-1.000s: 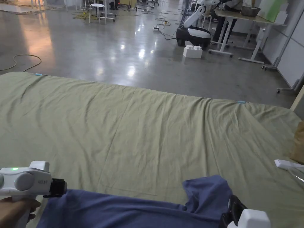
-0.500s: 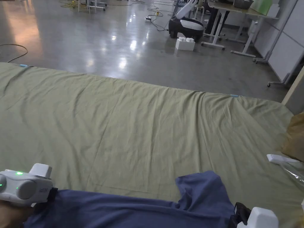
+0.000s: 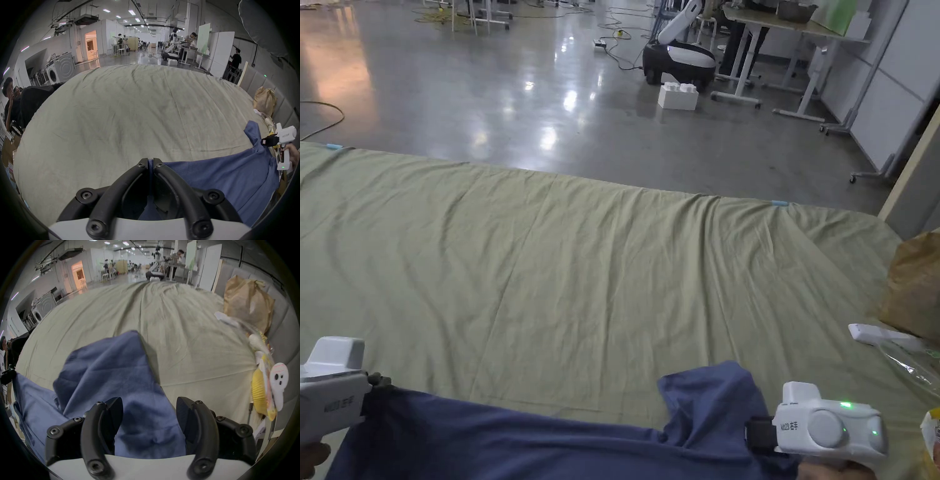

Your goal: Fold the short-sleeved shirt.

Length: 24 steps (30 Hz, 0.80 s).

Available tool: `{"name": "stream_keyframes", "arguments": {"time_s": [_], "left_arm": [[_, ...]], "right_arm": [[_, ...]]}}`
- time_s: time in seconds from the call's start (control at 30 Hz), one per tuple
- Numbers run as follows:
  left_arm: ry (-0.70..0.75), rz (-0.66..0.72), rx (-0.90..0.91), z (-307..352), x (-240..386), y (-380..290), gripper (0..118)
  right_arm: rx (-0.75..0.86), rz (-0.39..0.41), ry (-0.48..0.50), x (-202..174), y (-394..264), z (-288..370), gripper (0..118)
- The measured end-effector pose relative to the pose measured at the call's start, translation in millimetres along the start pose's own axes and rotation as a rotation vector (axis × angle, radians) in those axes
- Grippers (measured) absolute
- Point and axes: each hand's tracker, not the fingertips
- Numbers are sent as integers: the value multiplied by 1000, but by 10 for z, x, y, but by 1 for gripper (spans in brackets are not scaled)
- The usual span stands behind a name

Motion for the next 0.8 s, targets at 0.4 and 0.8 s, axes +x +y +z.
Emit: {"name": "stream_keyframes", "arguments": {"time_s": [0.4, 0.8], "left_arm": [[9, -13, 47, 88, 47, 28, 5], [-40, -17, 156, 663, -28, 38, 5]], "right_arm": [[25, 44, 4, -101, -96, 158, 2], [216, -5, 41, 96, -456, 1326, 2]]}}
